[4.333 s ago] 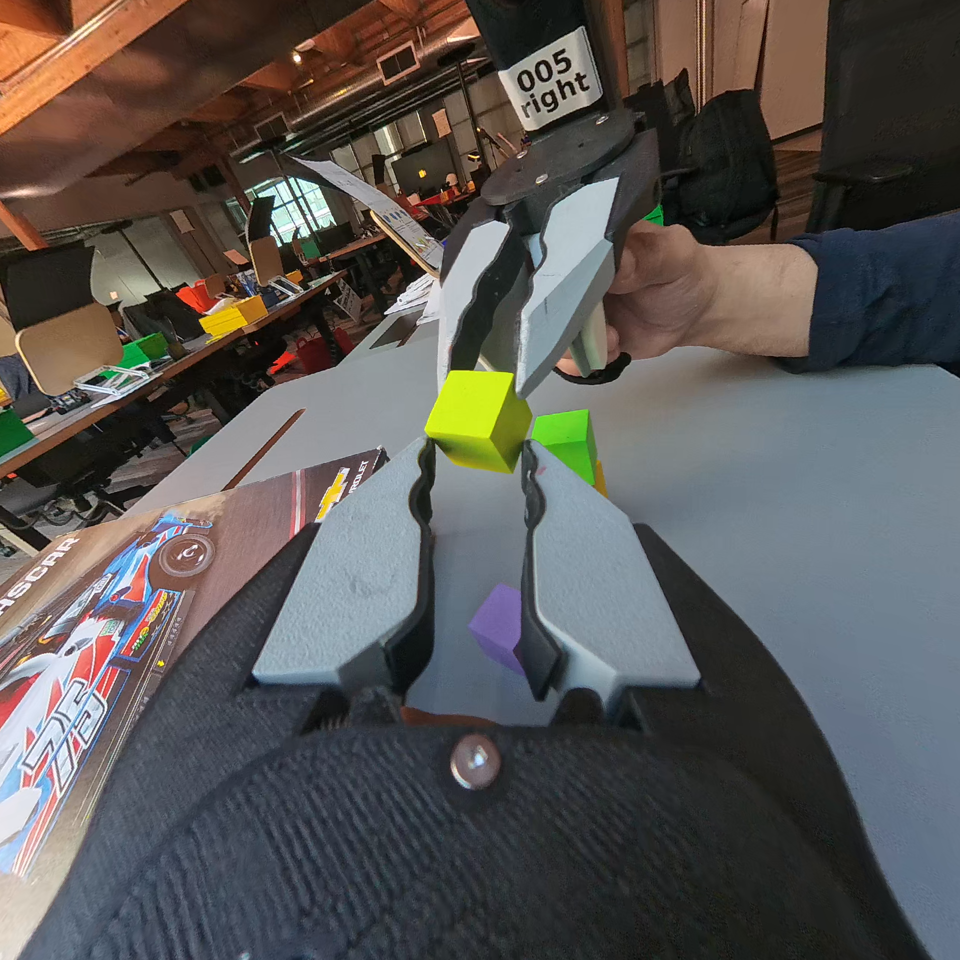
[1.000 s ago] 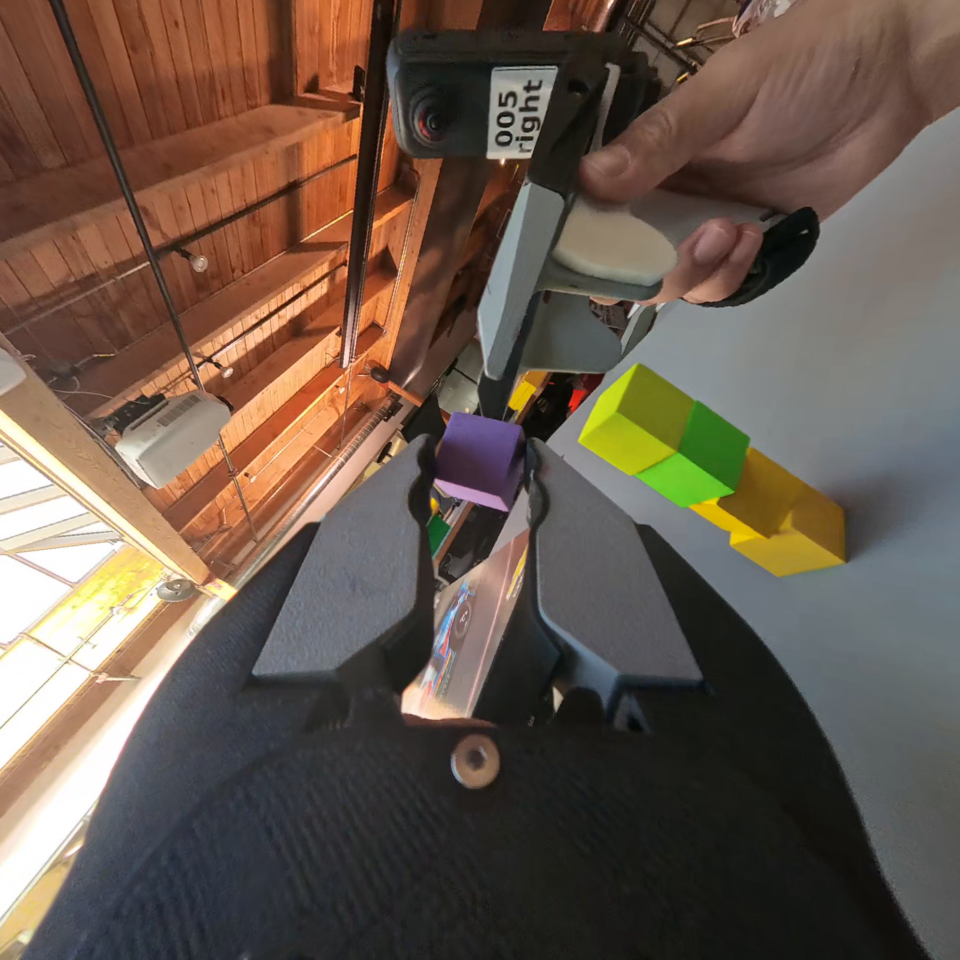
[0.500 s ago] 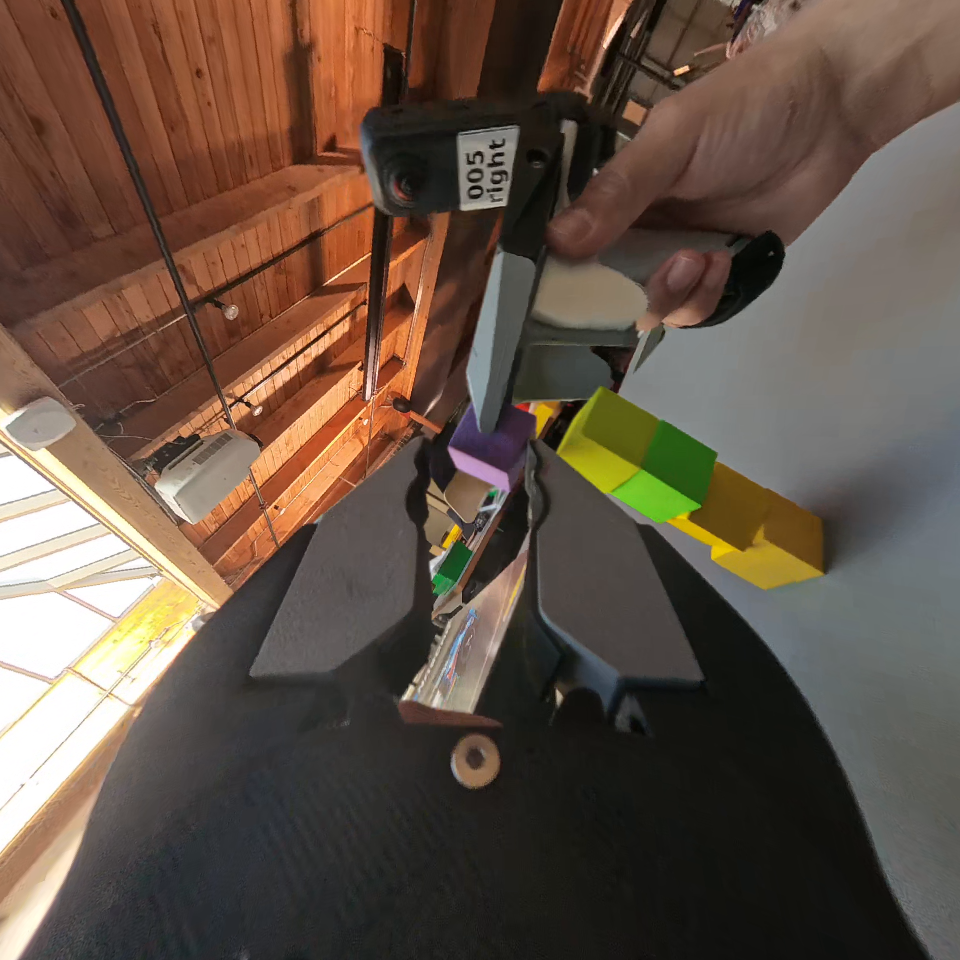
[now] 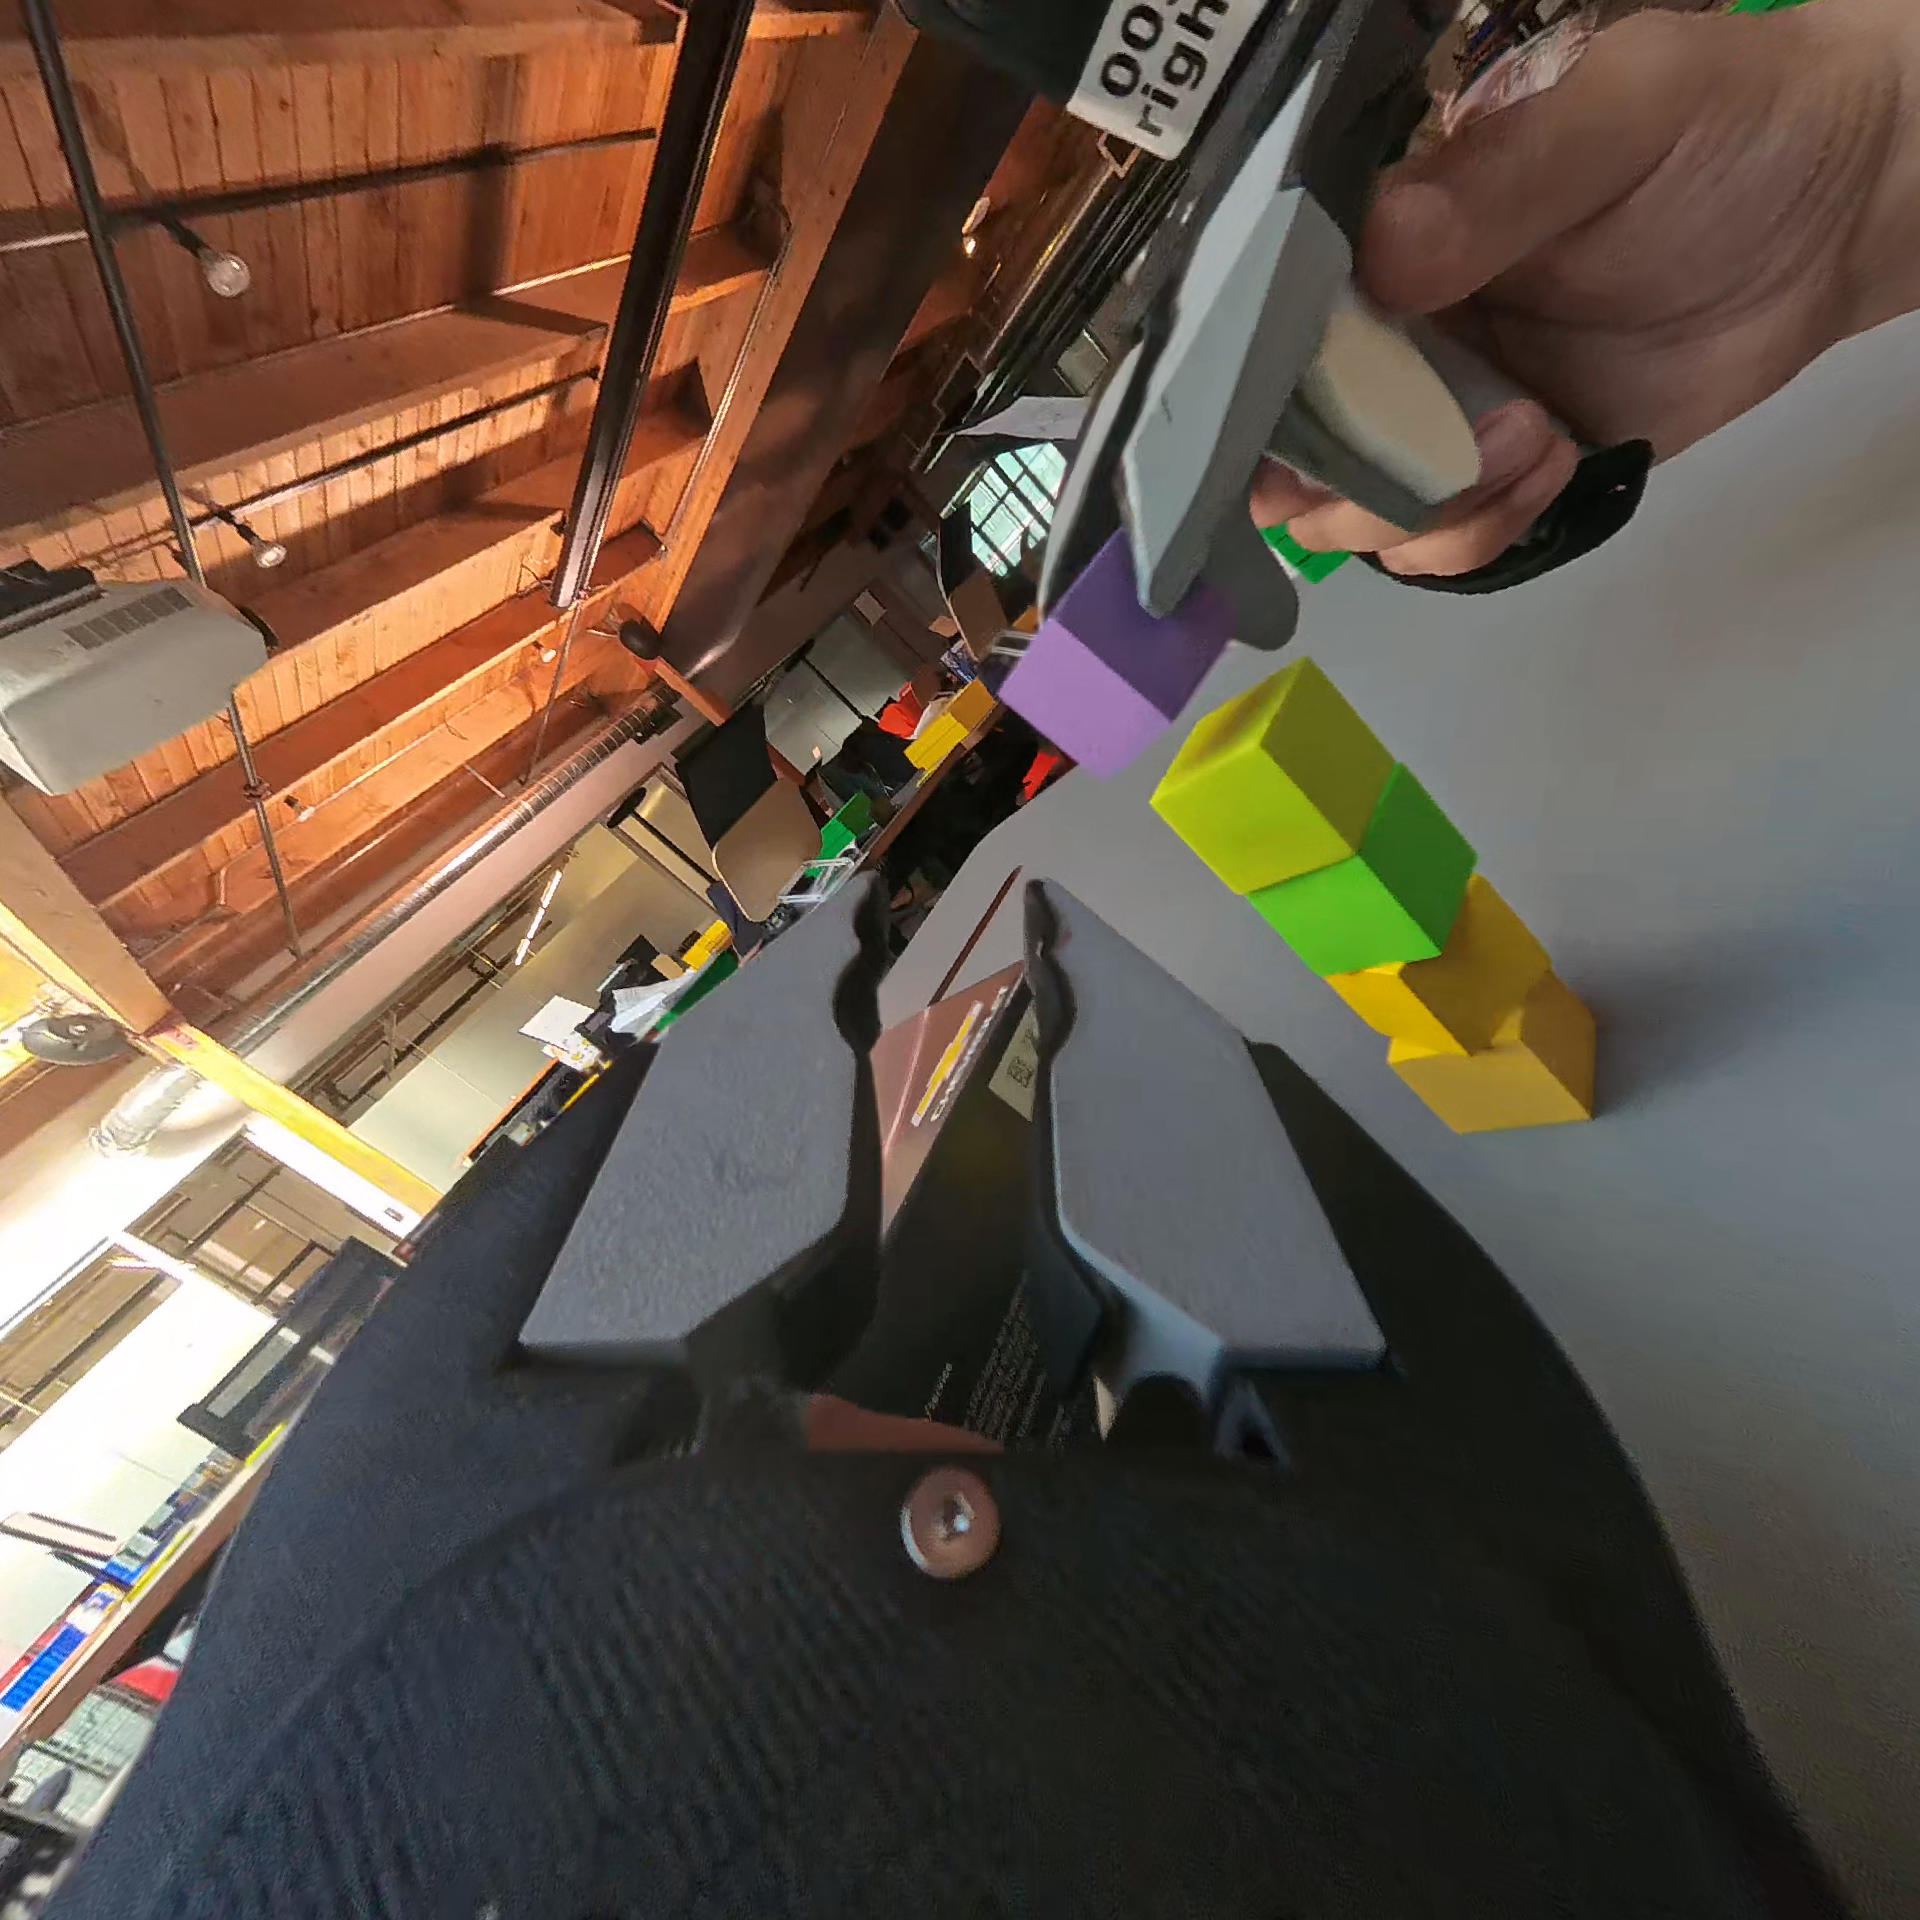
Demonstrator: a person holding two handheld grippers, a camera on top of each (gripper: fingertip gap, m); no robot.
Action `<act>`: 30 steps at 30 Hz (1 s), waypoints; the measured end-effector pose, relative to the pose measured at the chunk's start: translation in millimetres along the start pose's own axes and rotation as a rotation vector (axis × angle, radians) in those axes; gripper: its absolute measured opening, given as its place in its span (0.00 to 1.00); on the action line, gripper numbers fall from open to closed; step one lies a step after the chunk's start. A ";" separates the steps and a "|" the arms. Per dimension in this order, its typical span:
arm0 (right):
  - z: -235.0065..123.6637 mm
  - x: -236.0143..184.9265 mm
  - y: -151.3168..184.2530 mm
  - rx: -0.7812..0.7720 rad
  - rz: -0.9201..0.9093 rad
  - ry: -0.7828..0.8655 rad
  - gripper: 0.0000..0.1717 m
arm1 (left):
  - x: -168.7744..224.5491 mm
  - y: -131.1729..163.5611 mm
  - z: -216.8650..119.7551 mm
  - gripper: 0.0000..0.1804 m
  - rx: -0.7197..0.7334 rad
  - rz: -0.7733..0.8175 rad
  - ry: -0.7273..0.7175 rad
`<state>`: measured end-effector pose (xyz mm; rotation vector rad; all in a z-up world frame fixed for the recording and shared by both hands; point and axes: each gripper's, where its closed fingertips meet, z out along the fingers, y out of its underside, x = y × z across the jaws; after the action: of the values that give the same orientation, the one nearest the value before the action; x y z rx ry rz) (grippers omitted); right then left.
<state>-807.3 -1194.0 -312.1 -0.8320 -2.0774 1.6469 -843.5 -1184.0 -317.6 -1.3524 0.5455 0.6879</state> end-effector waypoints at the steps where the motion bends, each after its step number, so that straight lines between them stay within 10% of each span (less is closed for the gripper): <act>1: 2.2 0.1 3.2 -0.017 -0.001 -0.001 0.14 | -0.7 2.3 0.6 0.13 -0.009 -0.012 0.002; 30: 2.8 0.6 17.5 -0.069 0.003 -0.022 0.19 | -3.7 35.9 6.6 0.13 -0.143 -0.151 0.048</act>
<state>-805.6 -1193.2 -329.7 -0.8428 -2.1598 1.6016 -872.2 -1175.2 -338.7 -1.5306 0.4331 0.5804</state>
